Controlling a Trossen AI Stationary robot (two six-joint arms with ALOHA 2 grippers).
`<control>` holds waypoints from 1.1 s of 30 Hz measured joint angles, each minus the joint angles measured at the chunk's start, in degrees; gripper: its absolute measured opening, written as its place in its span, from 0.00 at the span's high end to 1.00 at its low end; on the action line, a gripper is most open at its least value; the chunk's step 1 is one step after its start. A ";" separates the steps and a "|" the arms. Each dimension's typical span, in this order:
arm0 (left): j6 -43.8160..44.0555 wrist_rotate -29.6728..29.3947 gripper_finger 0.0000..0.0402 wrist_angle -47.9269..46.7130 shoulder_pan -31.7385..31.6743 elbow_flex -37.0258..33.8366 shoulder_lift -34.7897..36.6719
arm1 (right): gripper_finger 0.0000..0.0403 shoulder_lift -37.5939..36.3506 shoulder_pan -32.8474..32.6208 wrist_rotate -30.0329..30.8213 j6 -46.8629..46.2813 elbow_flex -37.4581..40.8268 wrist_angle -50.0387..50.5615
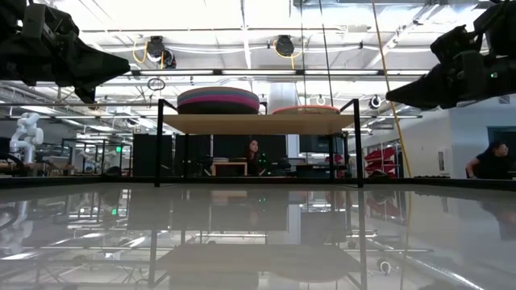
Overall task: Place and stack plates onto a shelf
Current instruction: Return to Home Position
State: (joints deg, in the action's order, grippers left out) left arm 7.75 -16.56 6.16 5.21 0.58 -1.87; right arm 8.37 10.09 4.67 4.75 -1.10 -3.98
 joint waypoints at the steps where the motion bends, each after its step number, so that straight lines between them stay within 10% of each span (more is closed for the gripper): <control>1: 0.00 0.00 0.84 -0.01 0.00 0.00 0.00 | 0.79 -0.03 0.00 -0.01 0.24 0.00 -0.22; 33: 0.00 0.00 0.84 -0.01 0.00 0.00 0.00 | 0.79 -0.01 0.00 -0.22 1.93 0.24 -0.99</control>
